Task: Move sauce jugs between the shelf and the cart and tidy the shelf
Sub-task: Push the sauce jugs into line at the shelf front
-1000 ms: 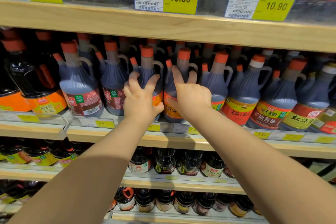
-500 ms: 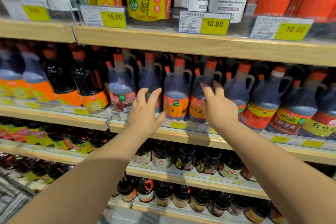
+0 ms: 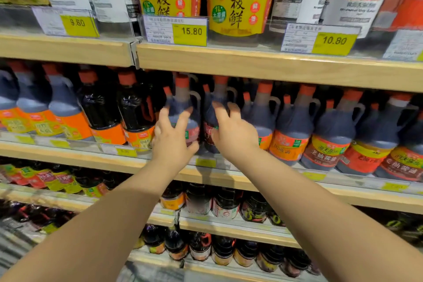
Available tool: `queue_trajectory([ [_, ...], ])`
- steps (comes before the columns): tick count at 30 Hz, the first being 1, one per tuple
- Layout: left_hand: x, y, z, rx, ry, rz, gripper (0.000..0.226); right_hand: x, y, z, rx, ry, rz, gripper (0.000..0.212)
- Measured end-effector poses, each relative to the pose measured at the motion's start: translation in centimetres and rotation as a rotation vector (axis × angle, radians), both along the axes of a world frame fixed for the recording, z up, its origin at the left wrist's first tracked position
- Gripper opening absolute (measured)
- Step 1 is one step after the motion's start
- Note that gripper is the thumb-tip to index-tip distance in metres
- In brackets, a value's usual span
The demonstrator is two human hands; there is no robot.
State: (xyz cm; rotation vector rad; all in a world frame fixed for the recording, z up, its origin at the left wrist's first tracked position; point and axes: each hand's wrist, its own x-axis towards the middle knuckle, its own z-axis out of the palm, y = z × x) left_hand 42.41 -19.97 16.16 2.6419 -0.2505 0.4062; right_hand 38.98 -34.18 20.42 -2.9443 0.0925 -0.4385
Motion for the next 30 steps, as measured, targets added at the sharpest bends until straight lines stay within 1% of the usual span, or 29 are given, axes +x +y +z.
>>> queue_trajectory([
  [4, 1.0, -0.3, -1.4, -0.008, -0.046, -0.076, 0.073, 2.5, 1.0, -0.8, -0.005, 0.053, -0.076, 0.078],
  [9, 1.6, 0.1, -2.2, -0.017, -0.205, -0.097, 0.073, 3.5, 1.3, -1.4, -0.076, -0.046, -0.143, 0.087],
  [12, 1.7, 0.3, -2.3, -0.037, -0.244, -0.097, 0.073, 4.2, 1.6, -1.0, -0.092, -0.079, -0.165, 0.092],
  [16, 2.1, 0.4, -2.4, -0.069, -0.243, -0.115, 0.071, 4.9, 1.7, -0.8, -0.066, 0.026, -0.175, 0.094],
  [20, 2.3, -0.1, -3.0, -0.111, -0.223, -0.136, 0.080, 4.9, 1.4, -0.7, -0.106, 0.020, -0.191, 0.096],
  [23, 2.8, -0.1, -3.3, -0.105, -0.273, -0.131, 0.083, 4.7, 1.2, -0.3, -0.108, 0.037, -0.184, 0.098],
  [28, 3.5, -0.6, -2.6, -0.101, -0.153, -0.099, 0.078, 3.5, 1.2, 0.1, -0.157, 0.017, -0.177, 0.094],
  [30, 3.6, -0.7, -2.5, -0.102, -0.144, -0.093, 0.079, 2.7, 1.3, 0.1, -0.169, 0.016, -0.175, 0.092],
])
